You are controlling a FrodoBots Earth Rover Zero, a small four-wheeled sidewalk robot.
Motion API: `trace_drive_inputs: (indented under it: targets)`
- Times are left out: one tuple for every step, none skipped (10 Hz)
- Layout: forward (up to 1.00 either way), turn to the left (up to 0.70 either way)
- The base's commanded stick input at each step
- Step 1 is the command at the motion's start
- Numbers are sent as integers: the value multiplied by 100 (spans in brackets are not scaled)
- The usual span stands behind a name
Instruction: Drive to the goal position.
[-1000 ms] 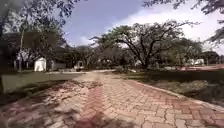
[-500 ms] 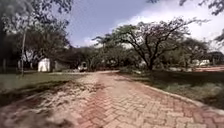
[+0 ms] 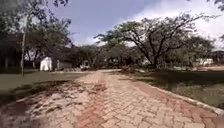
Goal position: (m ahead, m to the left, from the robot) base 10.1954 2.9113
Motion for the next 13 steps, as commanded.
trace_drive_inputs:
  targets:
    - [70, 0]
    - [70, 0]
    - [70, 0]
    - [70, 0]
    - [70, 0]
    - [70, 0]
    - [70, 4]
    - [70, 11]
    - [70, 35]
    - [70, 35]
    - [70, 22]
    - [70, 3]
    - [70, 0]
